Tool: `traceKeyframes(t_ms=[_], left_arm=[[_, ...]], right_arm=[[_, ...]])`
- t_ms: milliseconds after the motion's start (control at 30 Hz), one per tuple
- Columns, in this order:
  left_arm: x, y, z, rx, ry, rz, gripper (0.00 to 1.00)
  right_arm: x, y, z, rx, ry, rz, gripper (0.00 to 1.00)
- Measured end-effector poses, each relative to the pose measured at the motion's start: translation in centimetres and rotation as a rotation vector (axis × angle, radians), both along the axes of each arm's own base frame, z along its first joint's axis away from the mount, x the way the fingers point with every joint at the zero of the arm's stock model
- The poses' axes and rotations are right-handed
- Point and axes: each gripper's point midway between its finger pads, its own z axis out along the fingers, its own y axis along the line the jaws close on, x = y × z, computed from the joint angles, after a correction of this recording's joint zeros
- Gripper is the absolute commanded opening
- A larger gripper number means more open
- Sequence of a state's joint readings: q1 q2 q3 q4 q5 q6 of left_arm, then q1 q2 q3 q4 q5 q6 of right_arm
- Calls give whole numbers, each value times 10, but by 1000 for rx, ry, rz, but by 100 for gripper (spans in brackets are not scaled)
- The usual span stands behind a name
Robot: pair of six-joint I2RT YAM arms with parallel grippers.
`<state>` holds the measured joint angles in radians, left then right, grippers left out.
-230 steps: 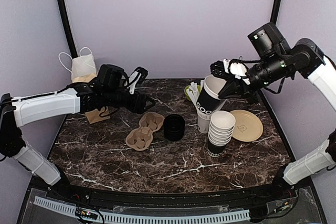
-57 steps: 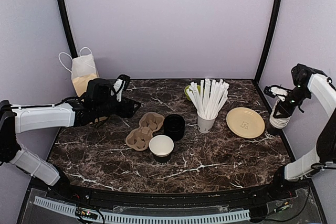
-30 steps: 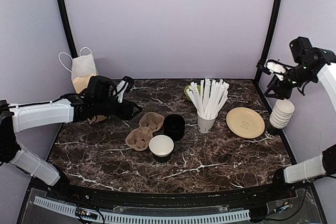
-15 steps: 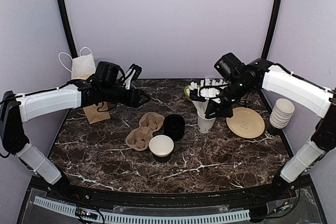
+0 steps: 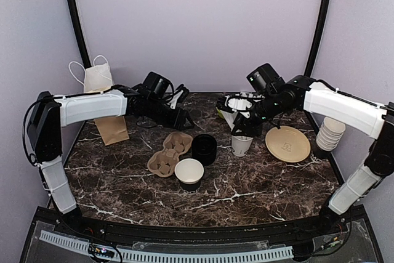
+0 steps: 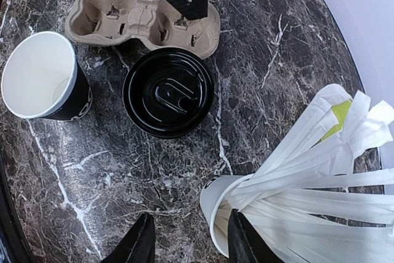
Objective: Pack the takeout coffee
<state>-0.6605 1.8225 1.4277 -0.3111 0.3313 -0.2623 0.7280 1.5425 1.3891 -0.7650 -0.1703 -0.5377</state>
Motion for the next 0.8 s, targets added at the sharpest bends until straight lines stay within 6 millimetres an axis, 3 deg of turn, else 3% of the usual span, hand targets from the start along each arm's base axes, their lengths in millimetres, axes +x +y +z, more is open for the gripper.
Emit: traceKeyframes(t_ms=[333,567,800], left_arm=[[-7,-22,-28,86,58,-78,51],[-7,-22,-53,154,91,-93,49],[-4,-24,-57,169,92,-100,36]], right_arm=[[7,-2,-1,-7,-23,-33,41],[6,-3,-7,-16,-19,-36,41],[5,-6,-13,-29,-13,-40,41]])
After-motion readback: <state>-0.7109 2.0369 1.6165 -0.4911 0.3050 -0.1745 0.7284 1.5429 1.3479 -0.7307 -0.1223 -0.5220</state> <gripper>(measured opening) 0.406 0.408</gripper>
